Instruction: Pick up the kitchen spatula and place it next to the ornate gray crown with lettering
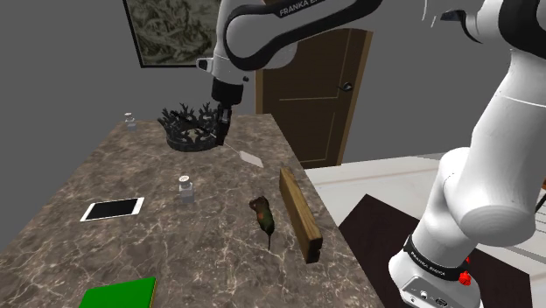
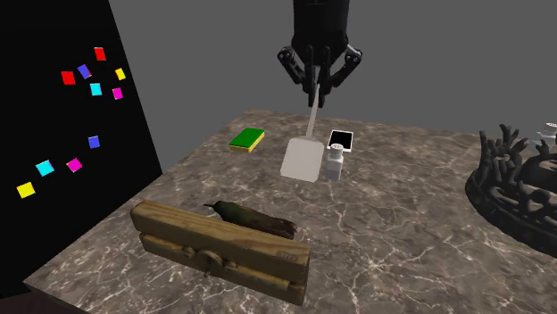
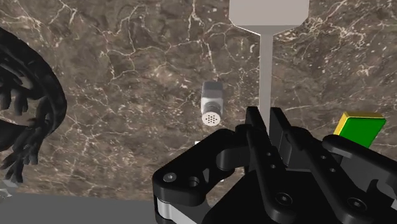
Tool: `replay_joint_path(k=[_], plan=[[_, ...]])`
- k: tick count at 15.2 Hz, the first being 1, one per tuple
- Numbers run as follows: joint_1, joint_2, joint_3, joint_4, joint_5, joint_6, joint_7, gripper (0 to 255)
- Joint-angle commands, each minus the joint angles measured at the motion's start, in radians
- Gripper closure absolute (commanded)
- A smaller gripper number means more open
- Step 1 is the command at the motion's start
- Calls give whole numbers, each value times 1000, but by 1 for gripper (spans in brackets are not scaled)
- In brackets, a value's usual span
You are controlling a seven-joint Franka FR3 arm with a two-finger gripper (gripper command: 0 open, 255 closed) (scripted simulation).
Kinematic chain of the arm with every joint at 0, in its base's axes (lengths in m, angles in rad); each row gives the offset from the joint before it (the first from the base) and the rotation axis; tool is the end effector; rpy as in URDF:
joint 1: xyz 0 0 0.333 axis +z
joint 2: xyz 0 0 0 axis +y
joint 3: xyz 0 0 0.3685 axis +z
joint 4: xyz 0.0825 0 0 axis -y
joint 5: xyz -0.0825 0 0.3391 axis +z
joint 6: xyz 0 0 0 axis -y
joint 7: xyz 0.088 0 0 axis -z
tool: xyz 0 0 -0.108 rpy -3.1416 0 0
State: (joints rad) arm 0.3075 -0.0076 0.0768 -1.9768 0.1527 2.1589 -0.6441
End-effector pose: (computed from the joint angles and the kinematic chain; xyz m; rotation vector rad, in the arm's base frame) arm 0.4901 0.2051 0.5576 -2.6794 -1.3876 -0.3108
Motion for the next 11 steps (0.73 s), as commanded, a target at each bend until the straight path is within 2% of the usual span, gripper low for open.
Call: replay_joint_path(k=[1, 11], plan=[[-22, 10, -22, 12, 9, -9, -49, 255], [-140, 137, -124, 182, 52, -88, -277, 255]])
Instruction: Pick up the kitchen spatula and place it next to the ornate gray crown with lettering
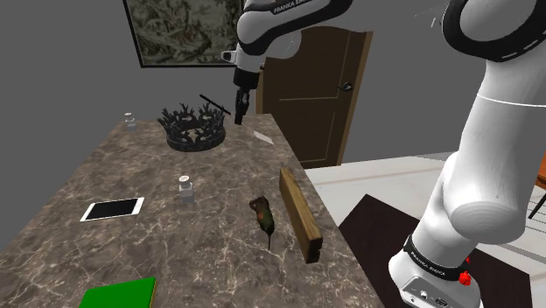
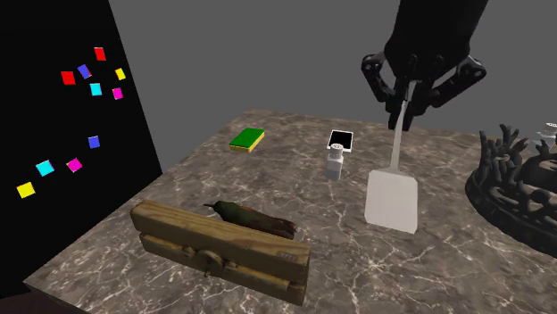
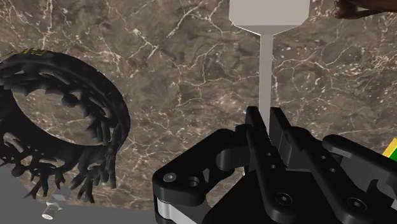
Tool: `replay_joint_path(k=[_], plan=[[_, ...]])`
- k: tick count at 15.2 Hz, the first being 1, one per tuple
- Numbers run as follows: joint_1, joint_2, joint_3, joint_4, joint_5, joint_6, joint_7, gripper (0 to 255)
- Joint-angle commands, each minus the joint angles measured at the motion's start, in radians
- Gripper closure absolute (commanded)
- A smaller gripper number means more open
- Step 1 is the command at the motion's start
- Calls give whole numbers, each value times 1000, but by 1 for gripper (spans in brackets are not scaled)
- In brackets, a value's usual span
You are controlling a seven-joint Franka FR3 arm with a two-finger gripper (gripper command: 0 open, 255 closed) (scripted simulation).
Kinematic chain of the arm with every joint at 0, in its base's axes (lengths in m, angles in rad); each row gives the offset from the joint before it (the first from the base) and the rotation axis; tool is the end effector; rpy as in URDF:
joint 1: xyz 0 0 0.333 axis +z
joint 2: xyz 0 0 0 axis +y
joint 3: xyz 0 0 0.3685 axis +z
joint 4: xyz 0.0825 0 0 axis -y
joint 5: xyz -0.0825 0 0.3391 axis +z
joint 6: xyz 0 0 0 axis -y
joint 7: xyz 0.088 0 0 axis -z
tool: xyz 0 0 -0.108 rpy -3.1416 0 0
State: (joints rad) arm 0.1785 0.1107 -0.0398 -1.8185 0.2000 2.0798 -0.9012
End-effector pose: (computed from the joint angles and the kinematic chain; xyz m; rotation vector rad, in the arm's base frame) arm 0.5657 0.0904 0.5558 -2.6790 -1.3879 -0.3113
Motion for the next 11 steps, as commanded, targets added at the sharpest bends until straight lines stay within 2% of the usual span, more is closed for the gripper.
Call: replay_joint_path(k=[1, 8, 11], plan=[[-23, 36, -16, 48, 9, -20, -41, 255], [-115, 183, -65, 256, 45, -109, -174, 255], [-115, 188, -63, 223, 49, -71, -182, 255]])
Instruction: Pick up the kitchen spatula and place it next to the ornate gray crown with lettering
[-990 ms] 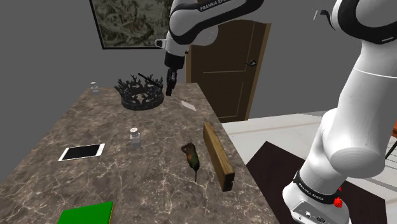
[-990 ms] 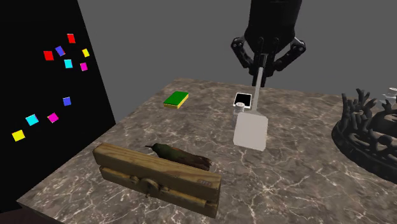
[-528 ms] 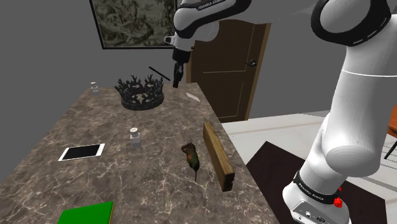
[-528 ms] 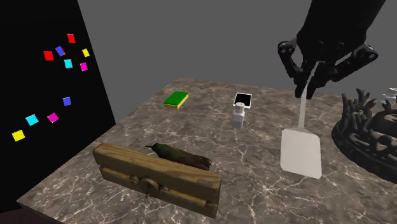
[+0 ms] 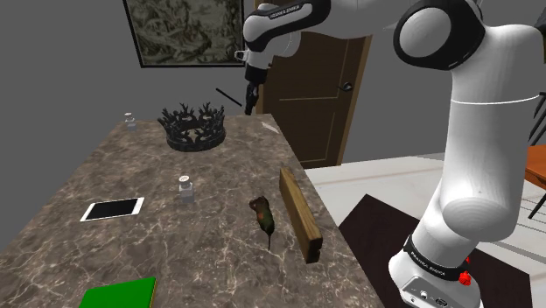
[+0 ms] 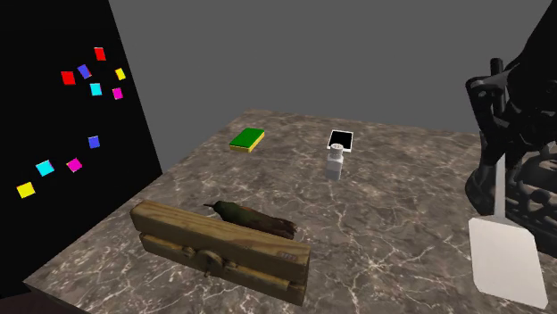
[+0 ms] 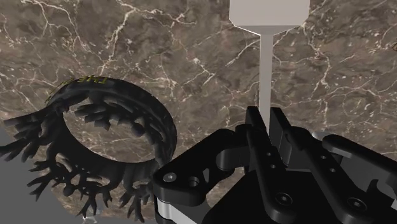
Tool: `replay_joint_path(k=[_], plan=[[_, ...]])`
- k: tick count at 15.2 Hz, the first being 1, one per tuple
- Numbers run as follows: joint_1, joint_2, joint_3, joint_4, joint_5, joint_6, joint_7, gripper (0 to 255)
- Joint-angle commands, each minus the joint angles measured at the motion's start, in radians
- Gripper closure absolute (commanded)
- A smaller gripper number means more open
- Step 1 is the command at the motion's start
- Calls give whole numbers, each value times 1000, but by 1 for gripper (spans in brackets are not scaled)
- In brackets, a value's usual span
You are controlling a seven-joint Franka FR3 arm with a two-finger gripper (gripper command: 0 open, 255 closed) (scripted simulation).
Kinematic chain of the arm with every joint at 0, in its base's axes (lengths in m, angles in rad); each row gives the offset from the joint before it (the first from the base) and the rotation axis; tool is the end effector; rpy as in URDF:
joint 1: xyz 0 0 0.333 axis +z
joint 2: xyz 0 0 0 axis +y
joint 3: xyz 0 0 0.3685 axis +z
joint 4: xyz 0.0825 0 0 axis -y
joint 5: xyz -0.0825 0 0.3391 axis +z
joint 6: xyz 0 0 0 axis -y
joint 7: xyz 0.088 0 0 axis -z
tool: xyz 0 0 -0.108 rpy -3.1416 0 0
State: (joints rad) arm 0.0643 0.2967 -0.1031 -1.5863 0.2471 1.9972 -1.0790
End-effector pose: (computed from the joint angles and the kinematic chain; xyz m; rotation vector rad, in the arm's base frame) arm 0.6350 -0.0004 0.5405 -2.6782 -1.3892 -0.3102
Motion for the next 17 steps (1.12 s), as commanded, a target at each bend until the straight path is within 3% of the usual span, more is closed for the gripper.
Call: replay_joint_path(k=[1, 17], plan=[[0, 5, 1, -19, 3, 23, -7, 255], [-1, 65, 11, -148, 35, 208, -55, 255]])
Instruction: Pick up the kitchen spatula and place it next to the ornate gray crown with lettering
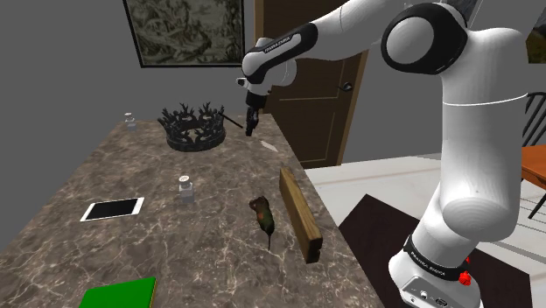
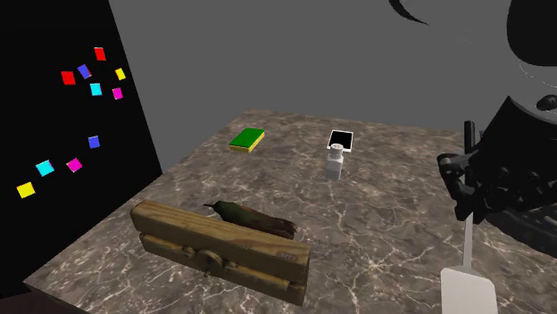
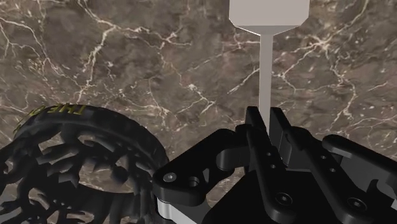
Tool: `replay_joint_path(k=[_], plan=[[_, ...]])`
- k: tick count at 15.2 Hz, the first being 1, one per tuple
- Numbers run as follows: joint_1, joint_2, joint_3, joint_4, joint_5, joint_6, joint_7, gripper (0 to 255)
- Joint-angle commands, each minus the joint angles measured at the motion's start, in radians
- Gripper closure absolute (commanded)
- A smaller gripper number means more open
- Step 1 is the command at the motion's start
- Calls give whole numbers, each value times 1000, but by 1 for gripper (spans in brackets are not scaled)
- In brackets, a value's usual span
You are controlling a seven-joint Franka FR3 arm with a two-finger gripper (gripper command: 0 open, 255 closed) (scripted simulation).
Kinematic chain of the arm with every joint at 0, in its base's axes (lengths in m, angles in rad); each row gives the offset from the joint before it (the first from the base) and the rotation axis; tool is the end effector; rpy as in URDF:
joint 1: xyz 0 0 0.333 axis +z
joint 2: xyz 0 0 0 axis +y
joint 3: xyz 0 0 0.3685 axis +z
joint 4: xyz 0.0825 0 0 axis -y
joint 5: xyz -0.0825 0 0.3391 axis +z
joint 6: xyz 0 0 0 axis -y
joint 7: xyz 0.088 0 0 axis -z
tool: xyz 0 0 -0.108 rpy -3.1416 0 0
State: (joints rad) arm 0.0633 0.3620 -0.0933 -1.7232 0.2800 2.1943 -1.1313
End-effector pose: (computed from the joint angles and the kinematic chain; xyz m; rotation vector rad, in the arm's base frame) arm 0.6434 -0.0013 0.4574 -2.6776 -1.3903 -0.3103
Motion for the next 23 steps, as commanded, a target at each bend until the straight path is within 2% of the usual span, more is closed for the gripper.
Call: replay_joint_path(k=[1, 19, 23], plan=[[0, 6, 2, -17, 4, 22, -6, 255], [-10, 129, 25, -83, 55, 207, -68, 255], [-10, 134, 26, -84, 57, 213, -70, 255]])
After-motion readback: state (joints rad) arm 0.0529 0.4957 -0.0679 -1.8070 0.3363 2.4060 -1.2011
